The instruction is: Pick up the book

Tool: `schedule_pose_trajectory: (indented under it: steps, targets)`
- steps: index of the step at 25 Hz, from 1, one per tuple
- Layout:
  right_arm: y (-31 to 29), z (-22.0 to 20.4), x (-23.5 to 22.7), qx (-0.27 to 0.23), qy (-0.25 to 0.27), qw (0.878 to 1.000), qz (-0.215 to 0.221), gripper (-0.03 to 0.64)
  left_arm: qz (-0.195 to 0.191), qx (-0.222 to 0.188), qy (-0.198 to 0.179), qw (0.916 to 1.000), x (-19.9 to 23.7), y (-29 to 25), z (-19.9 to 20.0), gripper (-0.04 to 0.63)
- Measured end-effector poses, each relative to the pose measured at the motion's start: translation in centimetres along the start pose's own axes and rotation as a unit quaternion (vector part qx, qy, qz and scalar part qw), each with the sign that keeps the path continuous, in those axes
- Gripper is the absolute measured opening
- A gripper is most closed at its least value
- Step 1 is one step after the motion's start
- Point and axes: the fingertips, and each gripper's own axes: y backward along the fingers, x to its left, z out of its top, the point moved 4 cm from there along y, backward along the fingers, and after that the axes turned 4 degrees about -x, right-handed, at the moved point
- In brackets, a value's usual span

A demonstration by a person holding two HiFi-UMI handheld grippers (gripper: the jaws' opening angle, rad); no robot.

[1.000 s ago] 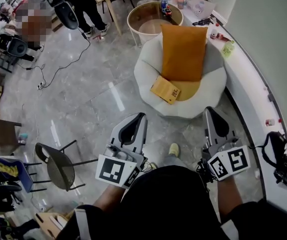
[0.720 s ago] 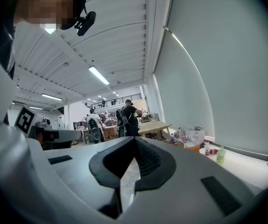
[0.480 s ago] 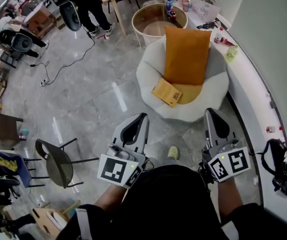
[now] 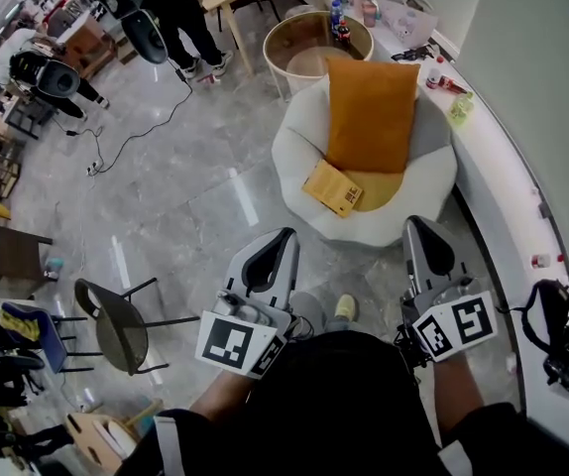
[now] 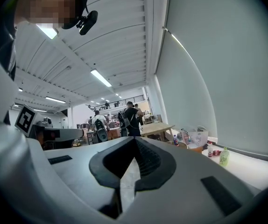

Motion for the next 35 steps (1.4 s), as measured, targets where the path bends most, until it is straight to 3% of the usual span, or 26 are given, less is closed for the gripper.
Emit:
schedule_pose_trajectory:
  steps: [22, 35]
  targets:
    - [0.7, 0.2, 0.1, 0.0, 0.0, 1.0, 0.012, 0.015, 0.0, 0.004, -0.005, 1.0, -1.3, 0.6, 0.2, 0.005]
    - [-0.7, 0.7, -1.0, 0.008, 0.015, 1.0, 0.01, 0.015, -0.002, 0.01, 0.007, 0.9999, 0.1, -0.3, -0.7, 0.005]
